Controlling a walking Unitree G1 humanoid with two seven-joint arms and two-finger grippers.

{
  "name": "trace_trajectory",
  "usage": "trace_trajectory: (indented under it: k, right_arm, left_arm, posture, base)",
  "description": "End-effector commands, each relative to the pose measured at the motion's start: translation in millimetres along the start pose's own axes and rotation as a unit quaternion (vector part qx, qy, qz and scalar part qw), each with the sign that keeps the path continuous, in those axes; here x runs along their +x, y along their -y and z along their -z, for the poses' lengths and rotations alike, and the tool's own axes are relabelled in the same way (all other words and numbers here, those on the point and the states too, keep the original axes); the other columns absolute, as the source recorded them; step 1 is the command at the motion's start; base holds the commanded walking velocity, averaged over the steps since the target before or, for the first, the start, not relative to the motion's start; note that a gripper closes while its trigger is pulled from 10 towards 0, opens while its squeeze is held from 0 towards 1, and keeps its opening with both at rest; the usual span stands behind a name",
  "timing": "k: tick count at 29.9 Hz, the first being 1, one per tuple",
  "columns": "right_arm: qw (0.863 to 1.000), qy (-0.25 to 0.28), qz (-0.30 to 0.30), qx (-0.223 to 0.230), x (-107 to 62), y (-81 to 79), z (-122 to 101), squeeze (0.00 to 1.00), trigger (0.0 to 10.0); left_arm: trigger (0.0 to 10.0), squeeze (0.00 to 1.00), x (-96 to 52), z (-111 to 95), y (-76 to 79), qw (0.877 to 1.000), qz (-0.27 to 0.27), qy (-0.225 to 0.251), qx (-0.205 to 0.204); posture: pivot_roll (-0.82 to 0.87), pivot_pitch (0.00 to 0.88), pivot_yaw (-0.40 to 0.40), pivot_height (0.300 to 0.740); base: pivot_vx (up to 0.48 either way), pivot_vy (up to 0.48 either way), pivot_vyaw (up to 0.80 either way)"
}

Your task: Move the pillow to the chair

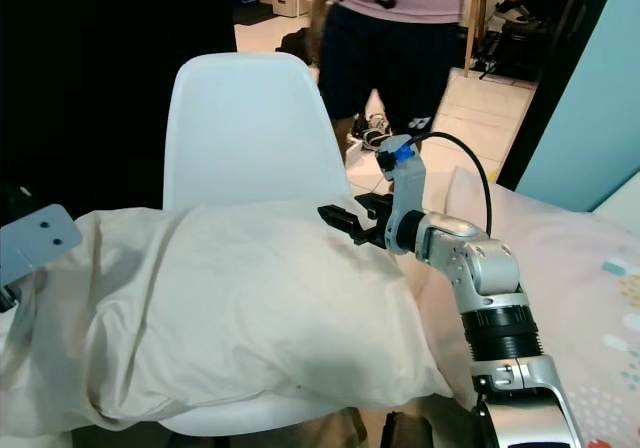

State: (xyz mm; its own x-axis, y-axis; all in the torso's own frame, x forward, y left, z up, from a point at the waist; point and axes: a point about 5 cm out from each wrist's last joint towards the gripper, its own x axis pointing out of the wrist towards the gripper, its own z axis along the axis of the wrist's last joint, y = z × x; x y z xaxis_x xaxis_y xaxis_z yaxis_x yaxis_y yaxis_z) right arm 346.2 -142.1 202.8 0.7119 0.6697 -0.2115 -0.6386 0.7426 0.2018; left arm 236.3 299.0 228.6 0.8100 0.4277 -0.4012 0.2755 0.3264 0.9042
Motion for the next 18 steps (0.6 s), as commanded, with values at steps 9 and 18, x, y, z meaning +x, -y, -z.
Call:
trace_trajectory:
  k: [9, 18]
  right_arm:
    - [1.0, -0.01, -0.003, 0.02, 2.1, 2.1, 6, 0.0, 10.0]
    - [1.0, -0.009, -0.003, 0.024, 2.6, 2.2, 7, 0.0, 10.0]
  left_arm:
    - [10.0, 0.0, -52.4, 32, -52.1, 0.979, 0.142, -0.046, 0.14]
    - [10.0, 0.0, -68.5, -31, -61.3, 0.947, 0.164, 0.26, 0.099]
  posture:
    - [0.18, 0.0, -0.075, 0.441]
    - [0.17, 0.0, -0.069, 0.441]
  base:
    - [0.0, 0.0, 0.0]
    - [0.0, 0.0, 0.0]
